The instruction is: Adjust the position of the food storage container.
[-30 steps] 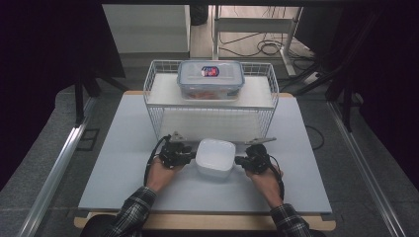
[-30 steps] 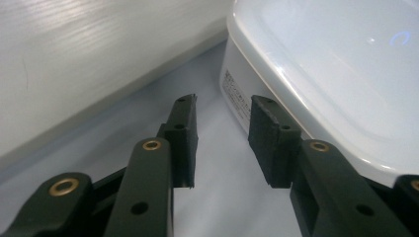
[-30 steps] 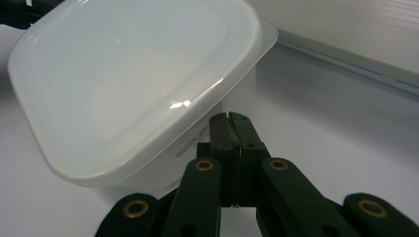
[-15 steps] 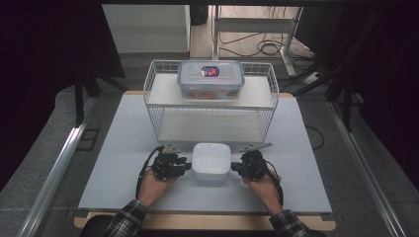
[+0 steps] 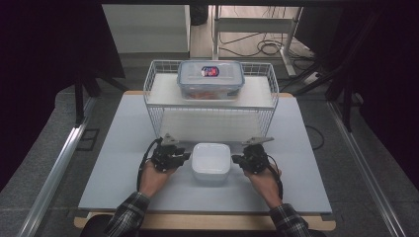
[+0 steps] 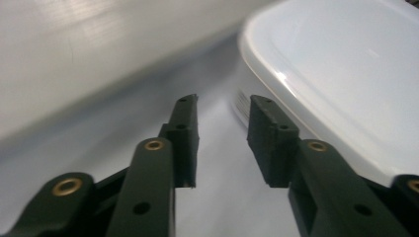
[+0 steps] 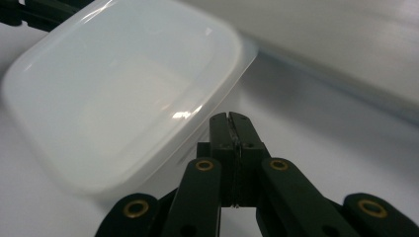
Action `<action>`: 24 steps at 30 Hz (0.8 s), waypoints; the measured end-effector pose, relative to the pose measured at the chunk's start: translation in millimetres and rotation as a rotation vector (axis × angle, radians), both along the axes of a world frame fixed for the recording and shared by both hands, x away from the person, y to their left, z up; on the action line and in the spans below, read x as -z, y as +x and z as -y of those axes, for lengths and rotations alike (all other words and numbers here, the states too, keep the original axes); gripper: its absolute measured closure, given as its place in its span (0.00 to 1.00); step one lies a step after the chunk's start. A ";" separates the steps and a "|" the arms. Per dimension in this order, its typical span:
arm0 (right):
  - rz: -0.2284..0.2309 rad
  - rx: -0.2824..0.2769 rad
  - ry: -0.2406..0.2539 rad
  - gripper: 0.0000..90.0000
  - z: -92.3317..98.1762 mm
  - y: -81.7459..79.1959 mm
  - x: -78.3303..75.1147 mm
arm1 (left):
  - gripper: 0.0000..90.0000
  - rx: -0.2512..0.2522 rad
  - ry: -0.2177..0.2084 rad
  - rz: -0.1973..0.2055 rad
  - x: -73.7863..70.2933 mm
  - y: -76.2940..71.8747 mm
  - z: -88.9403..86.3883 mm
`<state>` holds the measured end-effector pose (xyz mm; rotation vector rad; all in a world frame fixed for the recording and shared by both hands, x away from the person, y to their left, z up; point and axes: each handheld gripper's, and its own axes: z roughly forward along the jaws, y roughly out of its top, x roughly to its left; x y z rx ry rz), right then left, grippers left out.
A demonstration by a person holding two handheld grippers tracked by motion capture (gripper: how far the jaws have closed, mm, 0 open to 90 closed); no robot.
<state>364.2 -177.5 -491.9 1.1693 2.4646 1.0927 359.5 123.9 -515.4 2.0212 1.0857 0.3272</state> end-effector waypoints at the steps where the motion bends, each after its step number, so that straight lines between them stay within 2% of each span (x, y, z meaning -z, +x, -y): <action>1: -0.004 0.008 -0.002 0.99 -1.3 6.1 1.4 | 0.75 0.006 0.031 -0.002 0.9 6.7 1.1; 2: -0.006 0.013 0.003 0.99 -2.5 11.9 2.9 | 0.76 -0.007 -0.004 -0.003 3.3 14.1 5.5; 3: -0.007 0.011 0.009 0.99 -4.2 18.3 5.1 | 0.77 0.010 0.014 -0.012 2.9 18.2 4.6; 5: -0.018 0.001 0.017 0.99 -6.4 25.0 7.6 | 0.77 0.018 -0.002 -0.019 2.7 24.0 8.9; 7: -0.016 -0.001 0.012 0.99 -8.3 27.7 9.8 | 0.80 0.024 0.007 -0.019 1.6 23.2 11.4; 15: -0.040 -0.011 0.009 0.99 -5.7 11.6 8.1 | 0.79 0.058 -0.009 -0.039 1.0 1.7 9.1; 19: -0.050 -0.014 0.005 0.99 -6.4 1.1 8.1 | 0.79 0.057 -0.018 -0.047 2.3 -8.4 8.5; 22: -0.031 -0.014 -0.016 0.98 -6.6 -1.5 6.8 | 0.77 0.052 -0.001 -0.031 0.3 -11.8 3.4; 24: -0.015 -0.008 -0.026 0.96 -4.1 -3.6 4.0 | 0.75 0.046 -0.008 -0.027 -2.2 -16.8 -2.4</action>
